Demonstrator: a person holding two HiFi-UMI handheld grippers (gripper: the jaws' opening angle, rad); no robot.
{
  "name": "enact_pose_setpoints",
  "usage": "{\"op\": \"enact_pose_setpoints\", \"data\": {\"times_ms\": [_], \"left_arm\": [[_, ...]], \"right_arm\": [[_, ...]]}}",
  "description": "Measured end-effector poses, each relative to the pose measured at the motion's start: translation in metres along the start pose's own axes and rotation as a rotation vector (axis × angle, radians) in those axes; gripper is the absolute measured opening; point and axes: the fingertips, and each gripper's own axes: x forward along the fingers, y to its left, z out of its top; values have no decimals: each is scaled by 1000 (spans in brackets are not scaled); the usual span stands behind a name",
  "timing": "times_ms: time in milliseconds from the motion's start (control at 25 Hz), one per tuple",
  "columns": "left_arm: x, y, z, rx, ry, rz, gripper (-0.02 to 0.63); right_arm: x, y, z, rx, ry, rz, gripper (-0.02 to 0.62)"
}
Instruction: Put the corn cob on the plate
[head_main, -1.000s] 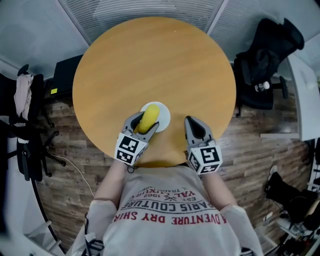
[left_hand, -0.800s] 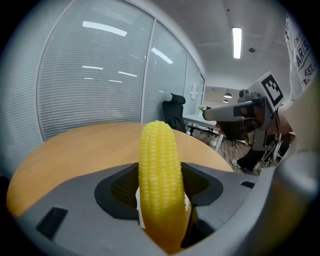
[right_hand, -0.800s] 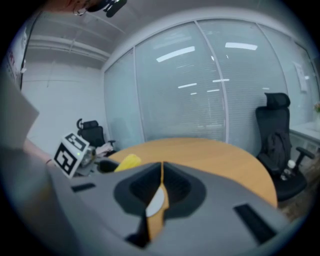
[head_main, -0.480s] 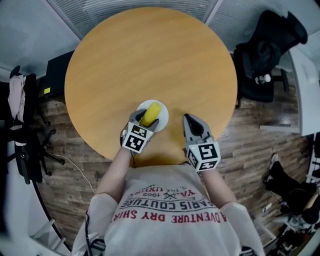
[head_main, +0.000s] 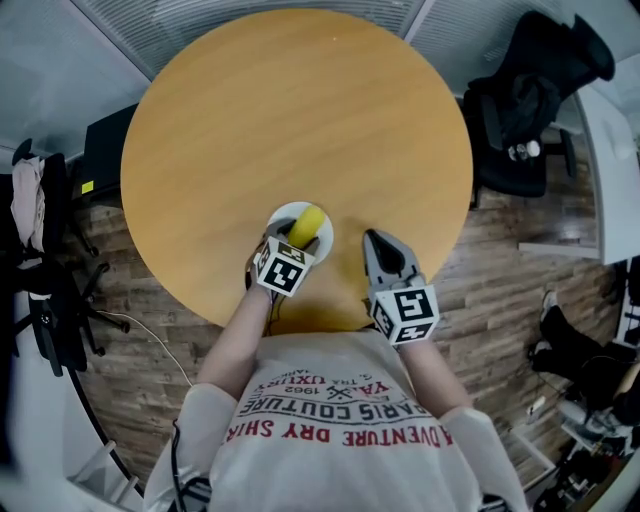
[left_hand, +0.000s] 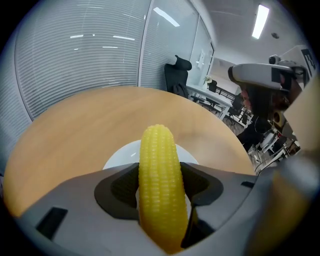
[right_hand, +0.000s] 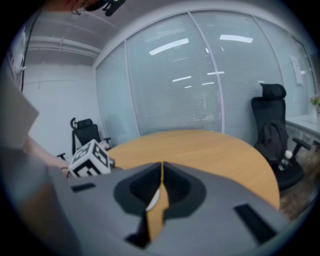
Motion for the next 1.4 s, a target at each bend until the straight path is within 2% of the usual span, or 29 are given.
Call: {"op": "enact_pose_setpoints", "data": {"times_ms": [440, 560, 720, 920, 1120, 1240, 1400], "left_arm": [[1, 0, 3, -27, -38, -4, 281], [-7, 0, 14, -67, -91, -17, 290], [-19, 3, 25, -61, -145, 15, 290], [-57, -2, 51, -78, -298, 55, 283], [-96, -13, 67, -74, -408, 108, 76], [-114, -21, 70, -62, -452, 131, 37], [-156, -38, 85, -15, -543, 186, 32]], "right_arm": [[5, -4, -3, 11, 1, -3, 31], [3, -5, -3, 11, 2, -4, 31], [0, -5, -1, 6, 1, -7, 31], [-11, -1, 5, 1, -21, -7, 31], [-27, 2, 9, -11, -46, 2, 31], [-36, 6, 13, -25, -63, 15, 31], [-53, 13, 21, -49, -87, 36, 31]]}}
